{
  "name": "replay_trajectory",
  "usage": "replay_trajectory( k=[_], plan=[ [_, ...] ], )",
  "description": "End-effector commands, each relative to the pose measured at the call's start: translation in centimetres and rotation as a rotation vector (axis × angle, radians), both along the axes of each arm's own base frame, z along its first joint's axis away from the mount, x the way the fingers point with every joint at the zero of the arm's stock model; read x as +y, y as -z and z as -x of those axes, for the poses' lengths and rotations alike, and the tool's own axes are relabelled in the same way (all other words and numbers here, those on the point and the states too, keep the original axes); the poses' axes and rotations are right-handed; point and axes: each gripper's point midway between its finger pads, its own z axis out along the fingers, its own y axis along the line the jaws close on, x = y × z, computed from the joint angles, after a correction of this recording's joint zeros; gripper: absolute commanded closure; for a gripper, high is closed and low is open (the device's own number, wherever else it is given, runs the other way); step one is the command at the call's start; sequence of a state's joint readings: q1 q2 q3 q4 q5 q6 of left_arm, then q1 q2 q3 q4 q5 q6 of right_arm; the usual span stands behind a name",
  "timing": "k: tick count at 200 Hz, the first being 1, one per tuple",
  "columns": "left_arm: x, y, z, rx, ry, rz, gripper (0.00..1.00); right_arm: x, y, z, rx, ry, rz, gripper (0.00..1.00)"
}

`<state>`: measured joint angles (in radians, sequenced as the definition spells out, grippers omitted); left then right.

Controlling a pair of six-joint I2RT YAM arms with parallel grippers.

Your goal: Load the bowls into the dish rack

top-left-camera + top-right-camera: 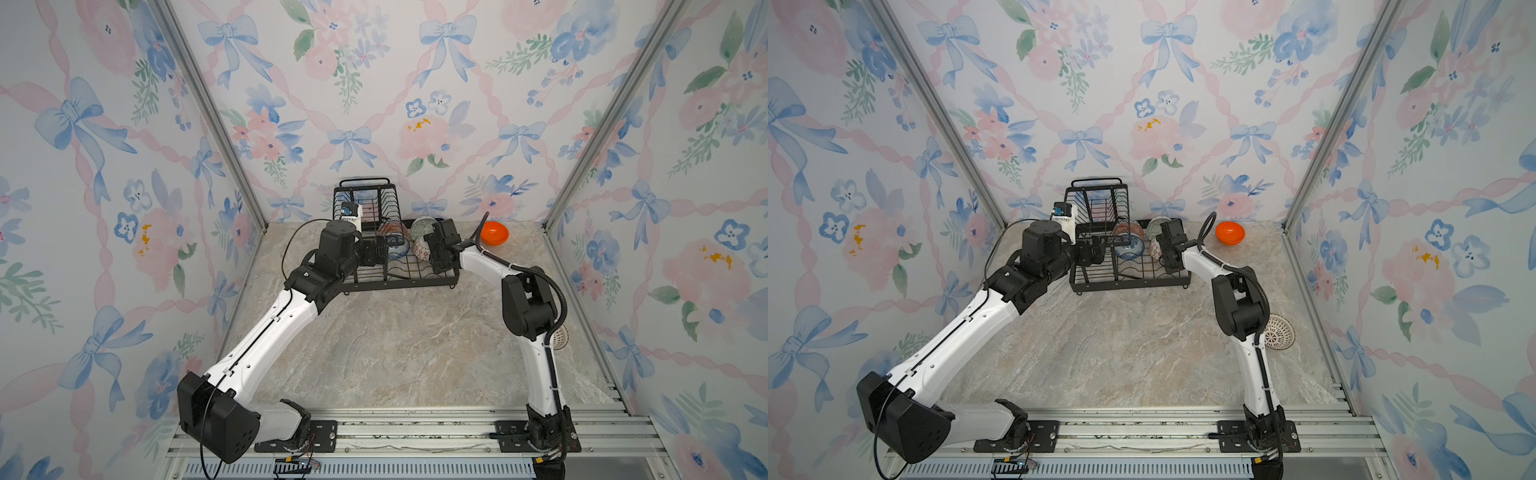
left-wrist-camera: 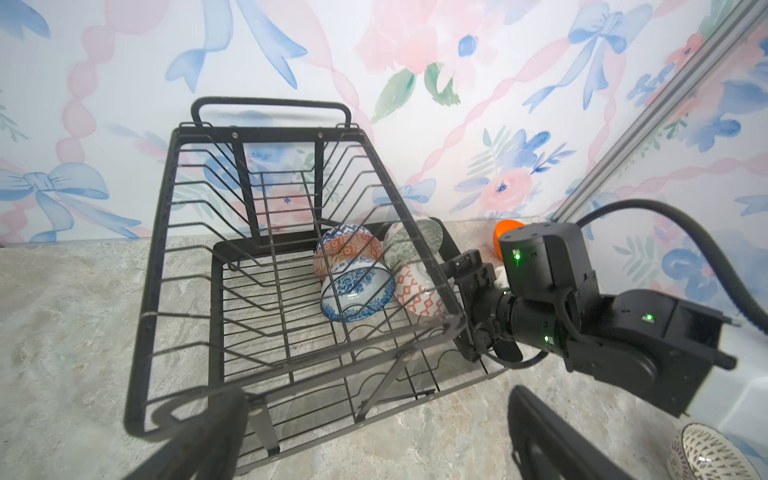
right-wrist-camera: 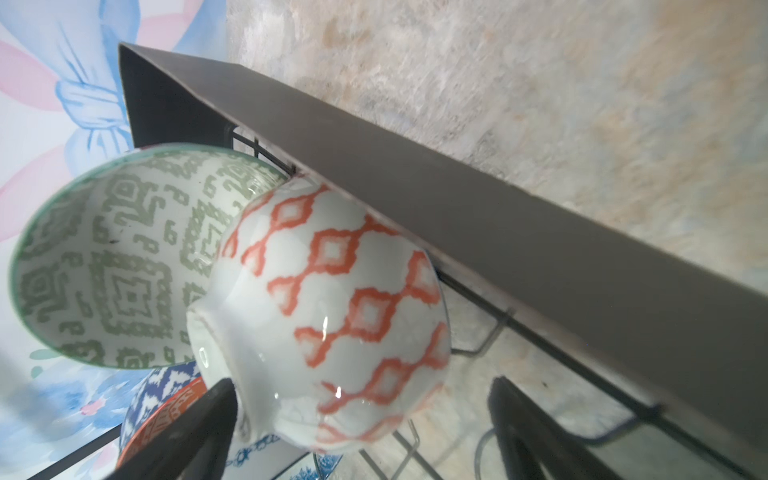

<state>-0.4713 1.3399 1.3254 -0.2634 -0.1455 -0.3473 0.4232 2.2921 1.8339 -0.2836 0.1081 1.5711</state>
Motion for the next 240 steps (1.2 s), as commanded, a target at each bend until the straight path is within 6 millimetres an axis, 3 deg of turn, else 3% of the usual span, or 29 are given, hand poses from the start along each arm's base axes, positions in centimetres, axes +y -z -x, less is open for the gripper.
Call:
replay_trajectory(
  k=[1, 34, 73, 120, 164, 240],
  plan=[
    [0.2, -1.1, -2.2, -0.006, -0.044, 0.047, 0.02, -0.1, 2.4, 0.8, 0.079, -0.026, 0.018, 0.03],
    [0.7, -0.9, -5.6, 0.026, -0.098, 0.137, 0.02, 0.9, 2.1, -2.2, -0.012, -0.053, -0.034, 0.03],
    [0.7, 1.6, -8.0, 0.093, -0.13, 0.201, 0.02, 2.1, 2.6, -3.1, -0.079, -0.064, -0.079, 0.03],
    [0.6, 4.5, -7.9, 0.162, -0.136, 0.213, 0.02, 2.2, 1.6, -4.2, -0.219, -0.039, -0.132, 0.03],
    [0.9, 4.9, -7.4, 0.169, -0.137, 0.203, 0.02, 3.0, -0.2, -5.3, -0.311, -0.076, -0.168, 0.03],
    [1.2, 5.0, -6.9, 0.17, -0.14, 0.202, 0.02, 3.5, -3.5, -5.0, -0.382, -0.143, -0.196, 0.04]
  ],
)
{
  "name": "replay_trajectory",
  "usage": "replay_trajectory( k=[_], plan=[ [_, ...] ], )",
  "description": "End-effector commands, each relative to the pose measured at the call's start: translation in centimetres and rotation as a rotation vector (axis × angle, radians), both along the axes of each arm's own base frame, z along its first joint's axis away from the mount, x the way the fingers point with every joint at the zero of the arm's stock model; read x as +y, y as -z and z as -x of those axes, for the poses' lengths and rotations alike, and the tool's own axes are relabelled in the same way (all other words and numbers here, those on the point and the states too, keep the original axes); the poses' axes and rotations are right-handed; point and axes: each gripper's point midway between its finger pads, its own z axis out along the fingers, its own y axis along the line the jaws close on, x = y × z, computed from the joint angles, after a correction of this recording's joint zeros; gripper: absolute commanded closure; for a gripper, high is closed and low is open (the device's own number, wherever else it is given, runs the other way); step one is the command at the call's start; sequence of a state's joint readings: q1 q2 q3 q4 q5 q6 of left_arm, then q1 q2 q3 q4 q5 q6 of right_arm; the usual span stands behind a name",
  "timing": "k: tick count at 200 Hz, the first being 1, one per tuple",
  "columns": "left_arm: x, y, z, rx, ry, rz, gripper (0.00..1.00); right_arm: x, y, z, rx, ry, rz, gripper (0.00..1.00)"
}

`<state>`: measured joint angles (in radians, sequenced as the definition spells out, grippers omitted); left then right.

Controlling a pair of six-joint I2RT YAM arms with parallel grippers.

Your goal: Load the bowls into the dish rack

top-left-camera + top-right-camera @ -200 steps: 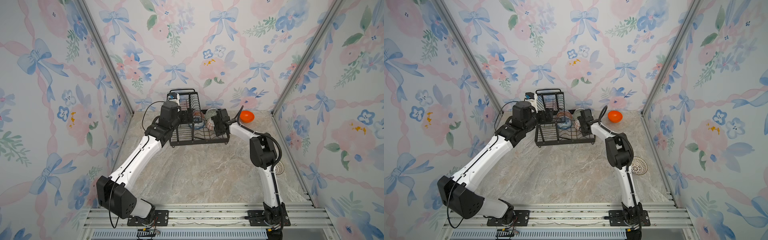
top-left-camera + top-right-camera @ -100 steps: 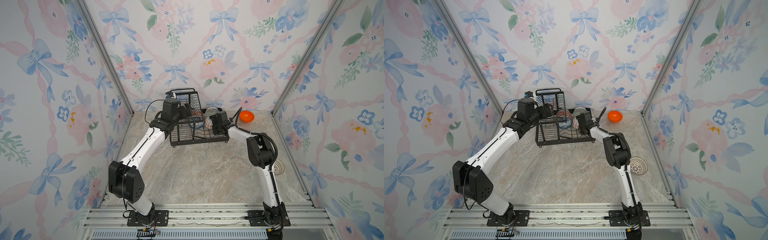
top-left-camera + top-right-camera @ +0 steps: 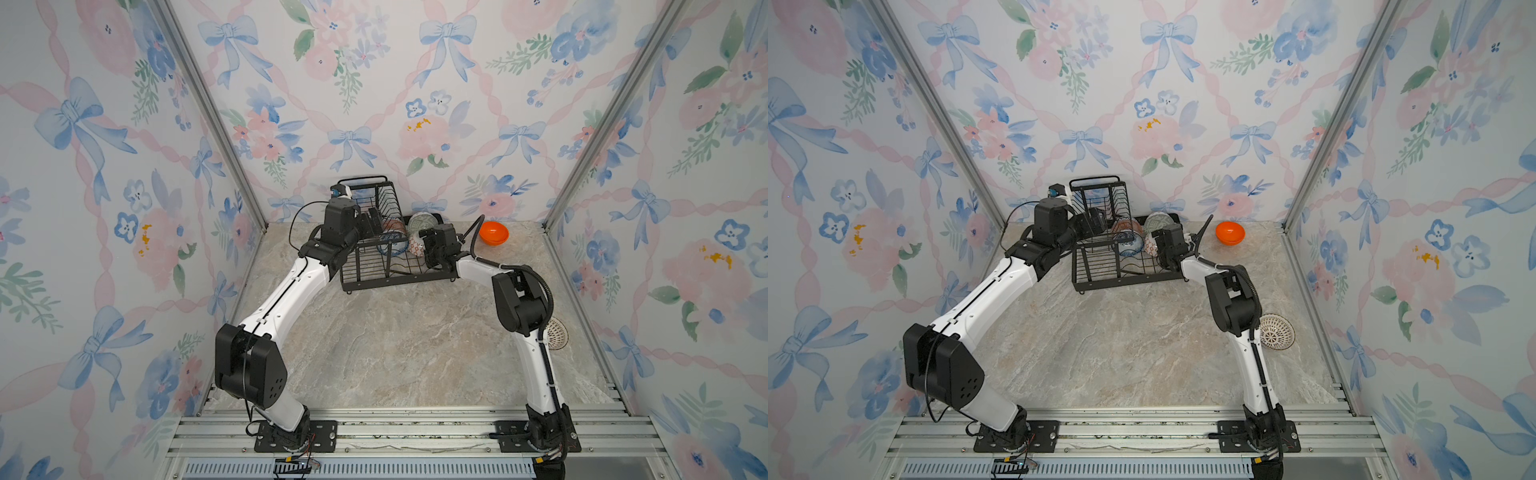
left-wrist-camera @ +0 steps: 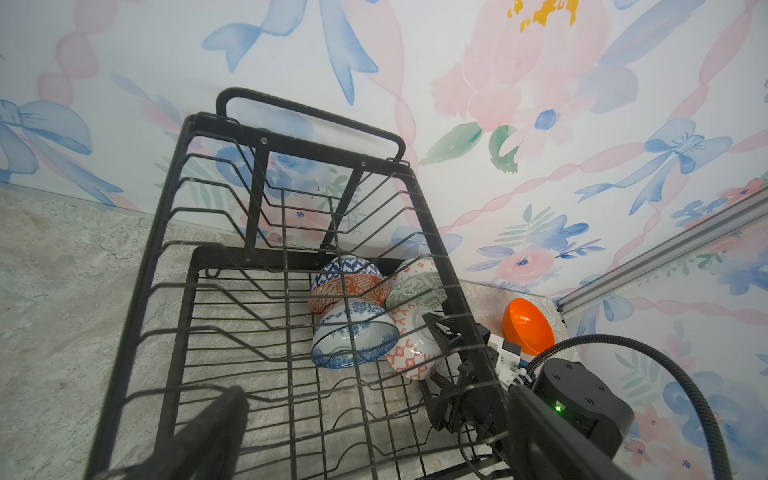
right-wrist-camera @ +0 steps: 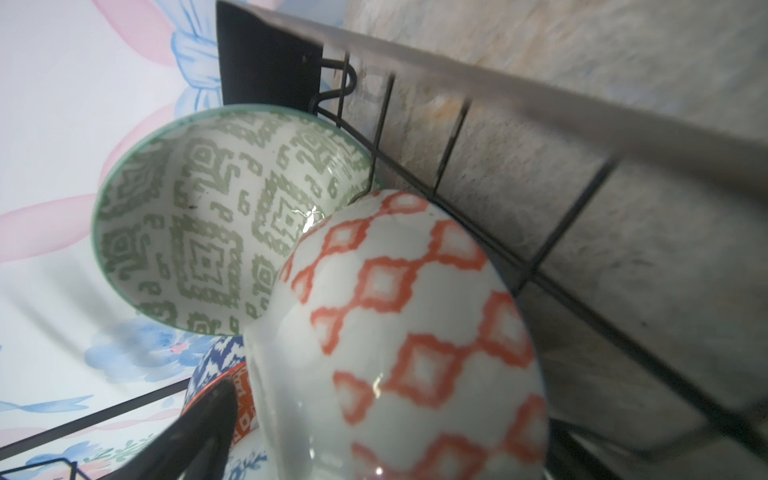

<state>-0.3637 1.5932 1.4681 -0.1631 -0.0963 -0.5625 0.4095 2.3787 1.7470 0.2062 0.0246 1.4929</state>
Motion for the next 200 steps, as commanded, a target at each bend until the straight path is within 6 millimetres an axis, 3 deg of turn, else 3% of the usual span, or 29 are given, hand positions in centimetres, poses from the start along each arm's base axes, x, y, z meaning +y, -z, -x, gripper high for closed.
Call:
replay_trajectory(
  k=[1, 54, 113, 200],
  plan=[
    [0.1, 2.7, 1.1, 0.097, 0.006, 0.002, 0.02, 0.9, -3.3, -0.5, -0.095, -0.049, -0.078, 0.04],
    [0.3, 2.6, 1.4, 0.094, 0.004, 0.003, 0.02, 0.8, -5.7, -0.9, -0.167, -0.058, -0.111, 0.03],
    [0.3, 2.3, 1.4, 0.086, 0.006, 0.005, 0.02, 0.6, -6.6, 0.1, -0.165, -0.07, -0.133, 0.03],
    [0.1, 2.4, 1.4, 0.088, 0.011, 0.014, 0.02, -0.1, -9.8, 0.0, -0.253, -0.091, -0.143, 0.04]
  ],
)
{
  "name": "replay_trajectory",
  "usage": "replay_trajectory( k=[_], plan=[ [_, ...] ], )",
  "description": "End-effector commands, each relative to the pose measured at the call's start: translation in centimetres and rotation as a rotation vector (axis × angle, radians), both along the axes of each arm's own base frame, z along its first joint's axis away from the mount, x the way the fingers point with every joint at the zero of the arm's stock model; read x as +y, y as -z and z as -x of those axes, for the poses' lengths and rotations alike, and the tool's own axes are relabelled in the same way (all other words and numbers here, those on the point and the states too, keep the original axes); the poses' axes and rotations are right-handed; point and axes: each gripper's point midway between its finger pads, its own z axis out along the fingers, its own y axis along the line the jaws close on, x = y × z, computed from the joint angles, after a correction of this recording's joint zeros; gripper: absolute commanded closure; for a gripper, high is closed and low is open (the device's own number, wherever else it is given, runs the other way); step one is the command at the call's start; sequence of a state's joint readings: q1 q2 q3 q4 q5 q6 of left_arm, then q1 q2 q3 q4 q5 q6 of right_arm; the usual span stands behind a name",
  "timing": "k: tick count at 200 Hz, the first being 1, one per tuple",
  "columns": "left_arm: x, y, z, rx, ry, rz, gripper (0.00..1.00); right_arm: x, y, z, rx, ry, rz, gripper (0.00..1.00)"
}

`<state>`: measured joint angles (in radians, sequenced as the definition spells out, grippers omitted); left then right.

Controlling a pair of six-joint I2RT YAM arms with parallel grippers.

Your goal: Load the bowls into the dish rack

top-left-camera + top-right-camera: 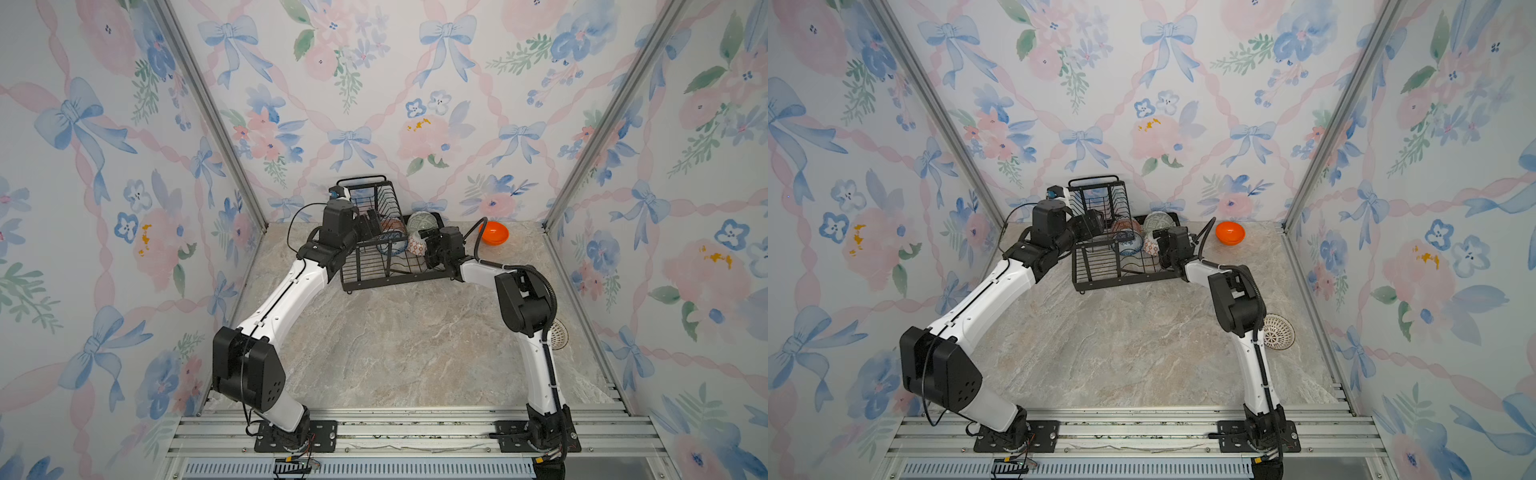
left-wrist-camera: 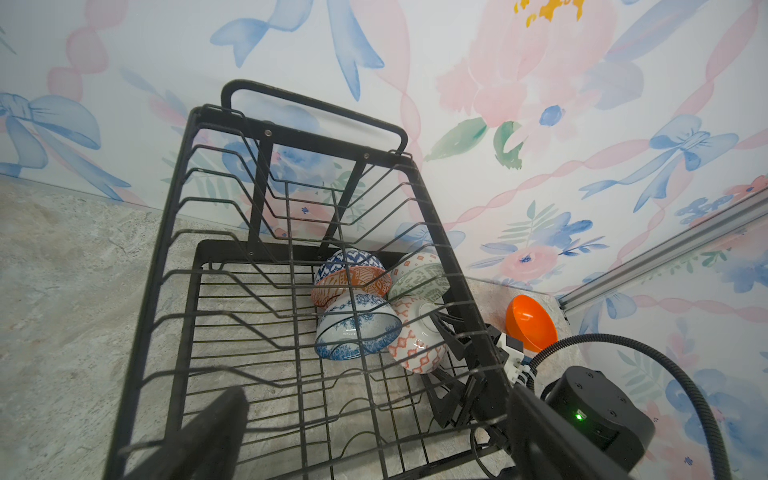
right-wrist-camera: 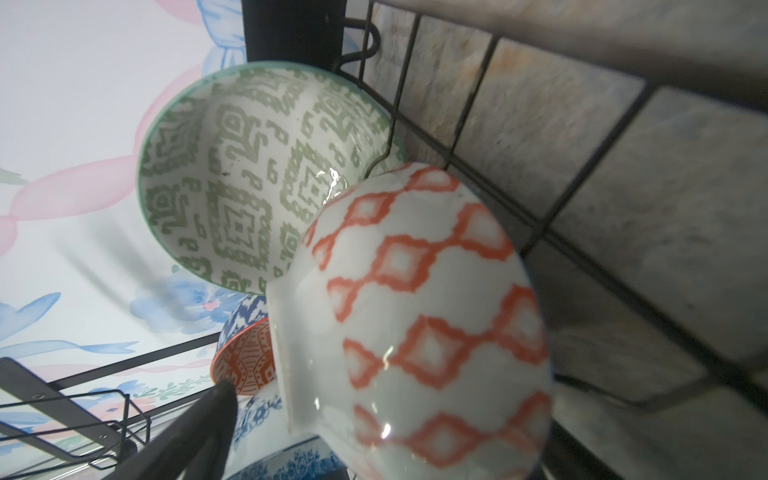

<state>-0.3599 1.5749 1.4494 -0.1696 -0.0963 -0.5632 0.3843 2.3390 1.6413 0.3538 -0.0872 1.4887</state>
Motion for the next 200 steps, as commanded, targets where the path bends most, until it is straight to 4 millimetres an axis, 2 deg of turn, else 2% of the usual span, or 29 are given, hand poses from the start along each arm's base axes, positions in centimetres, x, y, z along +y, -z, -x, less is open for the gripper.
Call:
replay_trajectory(
  k=[1, 87, 200],
  plan=[
    [-0.3, 2.2, 1.0, 0.082, 0.015, 0.016, 0.02, -0.1, -8.8, -0.6, -0.193, -0.01, -0.075, 0.04],
    [-0.7, 2.4, 1.1, 0.088, 0.024, 0.021, 0.02, 0.1, -10.6, -0.5, -0.245, -0.032, -0.103, 0.03],
    [-0.4, 2.4, 1.5, 0.084, 0.023, 0.012, 0.02, -0.2, -8.0, -2.3, -0.21, 0.022, -0.103, 0.04]
  ],
)
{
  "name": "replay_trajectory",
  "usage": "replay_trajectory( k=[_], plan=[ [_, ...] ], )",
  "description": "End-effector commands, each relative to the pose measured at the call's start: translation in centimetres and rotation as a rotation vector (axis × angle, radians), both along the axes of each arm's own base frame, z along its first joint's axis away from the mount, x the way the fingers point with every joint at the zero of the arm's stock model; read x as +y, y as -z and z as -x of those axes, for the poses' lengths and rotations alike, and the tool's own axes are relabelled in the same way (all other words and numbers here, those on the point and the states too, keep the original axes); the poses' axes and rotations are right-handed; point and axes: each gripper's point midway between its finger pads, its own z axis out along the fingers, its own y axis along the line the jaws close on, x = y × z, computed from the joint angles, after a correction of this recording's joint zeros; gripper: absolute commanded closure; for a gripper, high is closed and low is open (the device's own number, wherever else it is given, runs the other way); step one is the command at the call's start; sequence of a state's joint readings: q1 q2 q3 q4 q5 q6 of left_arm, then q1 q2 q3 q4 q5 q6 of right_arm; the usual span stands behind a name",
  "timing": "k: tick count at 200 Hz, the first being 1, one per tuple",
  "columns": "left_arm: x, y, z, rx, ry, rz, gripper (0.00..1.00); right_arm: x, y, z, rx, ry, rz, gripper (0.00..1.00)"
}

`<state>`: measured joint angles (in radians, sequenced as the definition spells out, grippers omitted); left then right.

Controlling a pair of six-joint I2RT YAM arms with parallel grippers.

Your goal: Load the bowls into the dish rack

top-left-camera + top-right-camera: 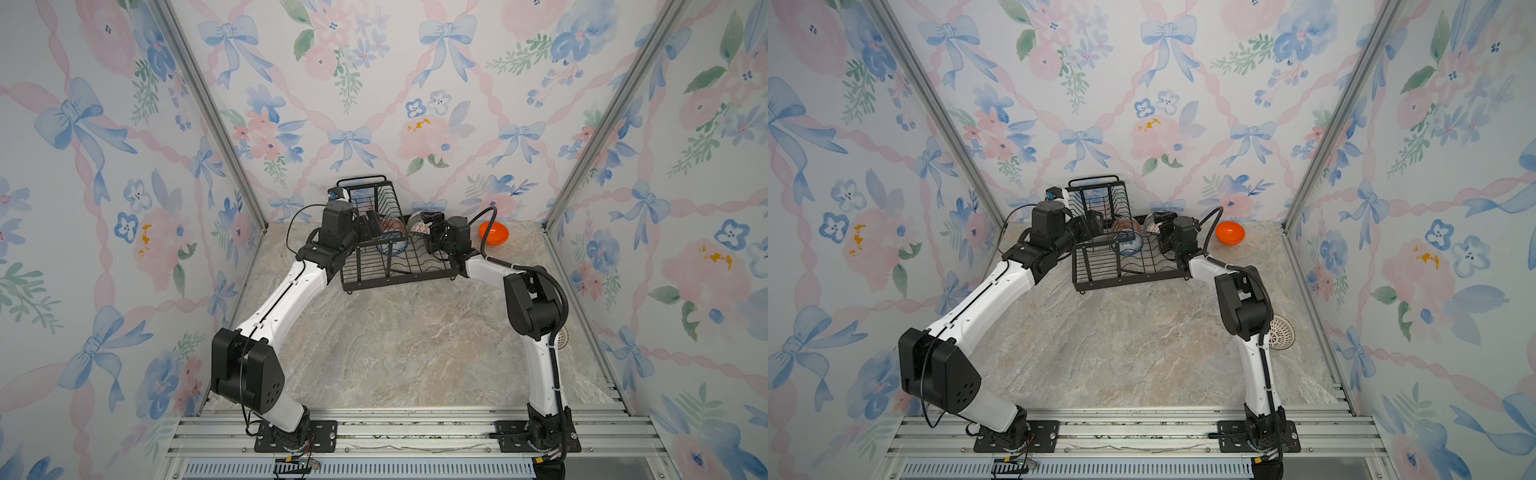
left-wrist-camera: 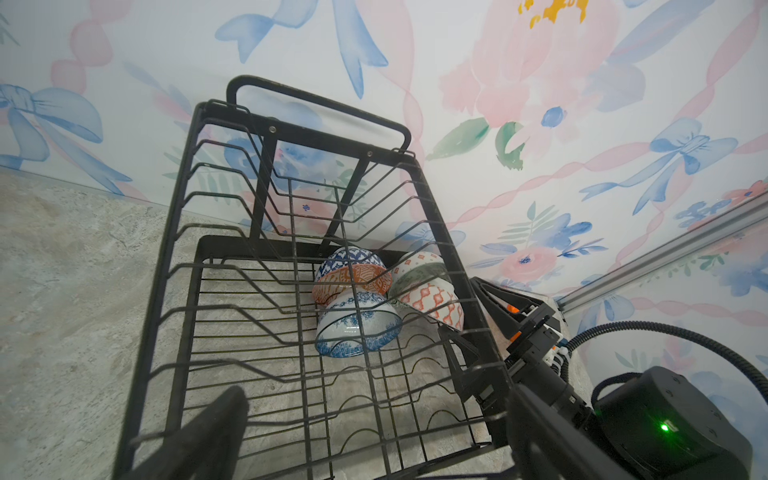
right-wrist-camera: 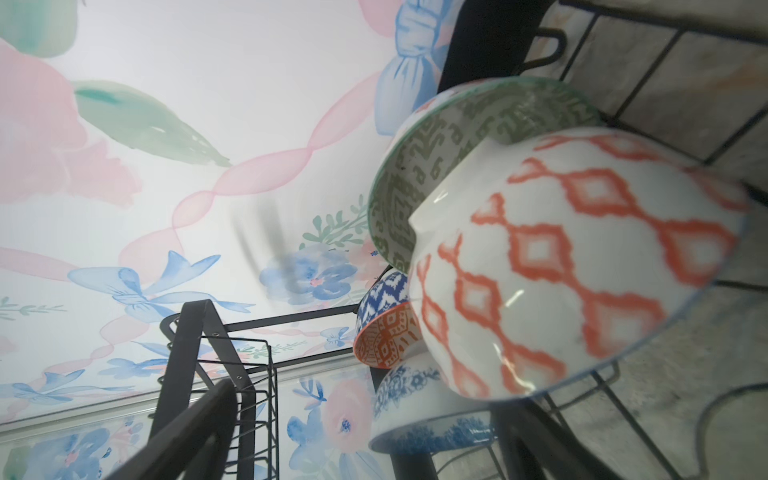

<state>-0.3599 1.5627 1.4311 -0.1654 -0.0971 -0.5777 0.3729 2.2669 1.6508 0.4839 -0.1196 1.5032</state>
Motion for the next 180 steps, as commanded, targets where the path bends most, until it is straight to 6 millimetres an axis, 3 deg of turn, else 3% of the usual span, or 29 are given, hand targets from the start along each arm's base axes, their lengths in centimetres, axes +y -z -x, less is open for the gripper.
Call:
replay_trajectory(
  k=[1, 70, 121, 160, 180],
  plan=[
    [-0.5, 2.2, 1.2, 0.079, 0.03, -0.001, 0.02, -0.4, 0.1, -1.3, -0.021, 0.039, -0.006, 0.04],
    [-0.6, 2.4, 1.3, 0.083, 0.031, -0.002, 0.02, -1.0, 4.1, -1.3, 0.1, 0.161, -0.041, 0.03],
    [-0.5, 2.3, 1.4, 0.081, 0.03, -0.004, 0.02, -1.1, 5.0, -2.6, 0.125, 0.209, -0.073, 0.03],
    [-0.5, 2.4, 1.2, 0.083, 0.031, -0.004, 0.02, -1.1, 4.3, -4.1, 0.114, 0.228, -0.079, 0.0],
    [-0.6, 2.4, 1.2, 0.081, 0.032, -0.006, 0.02, -0.8, 4.0, -5.0, 0.104, 0.236, -0.1, 0.06]
  ],
)
